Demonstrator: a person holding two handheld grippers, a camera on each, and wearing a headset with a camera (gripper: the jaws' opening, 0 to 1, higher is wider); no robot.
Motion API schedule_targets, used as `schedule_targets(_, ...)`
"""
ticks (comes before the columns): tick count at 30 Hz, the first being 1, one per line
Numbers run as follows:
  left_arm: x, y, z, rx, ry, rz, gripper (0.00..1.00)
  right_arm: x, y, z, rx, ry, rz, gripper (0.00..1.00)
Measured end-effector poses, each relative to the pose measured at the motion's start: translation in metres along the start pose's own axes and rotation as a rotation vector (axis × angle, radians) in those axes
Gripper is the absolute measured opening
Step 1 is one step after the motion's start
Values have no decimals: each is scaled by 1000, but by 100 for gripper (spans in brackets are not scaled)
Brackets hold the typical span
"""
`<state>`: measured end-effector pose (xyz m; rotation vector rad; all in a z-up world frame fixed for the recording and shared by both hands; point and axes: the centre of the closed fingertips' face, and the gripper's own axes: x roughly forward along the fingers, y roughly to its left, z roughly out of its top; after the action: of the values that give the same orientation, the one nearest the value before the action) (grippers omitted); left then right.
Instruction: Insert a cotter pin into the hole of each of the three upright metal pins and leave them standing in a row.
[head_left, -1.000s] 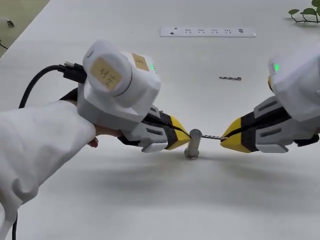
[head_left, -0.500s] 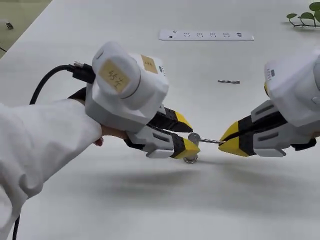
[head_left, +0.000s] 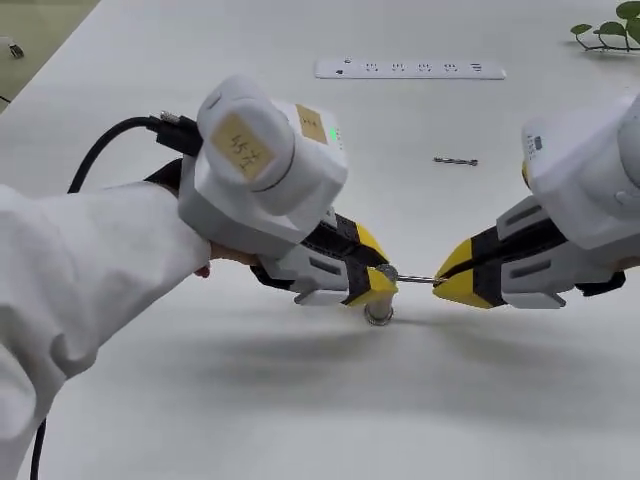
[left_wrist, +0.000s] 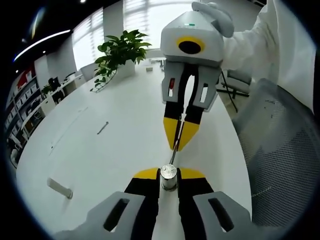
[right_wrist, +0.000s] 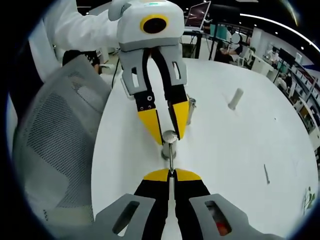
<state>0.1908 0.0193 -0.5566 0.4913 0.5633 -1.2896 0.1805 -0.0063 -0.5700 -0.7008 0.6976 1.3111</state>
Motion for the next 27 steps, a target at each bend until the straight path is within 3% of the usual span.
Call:
schedule_targets(17,0,-7,2,8,15,-5,10,16,6,22,-77,-12,32,0)
schedule_targets(21,-1,-8,2,8,17,-5,10,19,4,21,-46,-23,32,0)
schedule_targets(23,-1,-9,2,9,18,-4,10,19,5,19,7,-27,29,6)
schedule_targets(25,-1,-9,2,10,19,-3,10,16,5,16,13,-16,13,16)
schedule_targets(27,-1,-9,2,9,19,-2,10,13,7,12,24,-18,16,15)
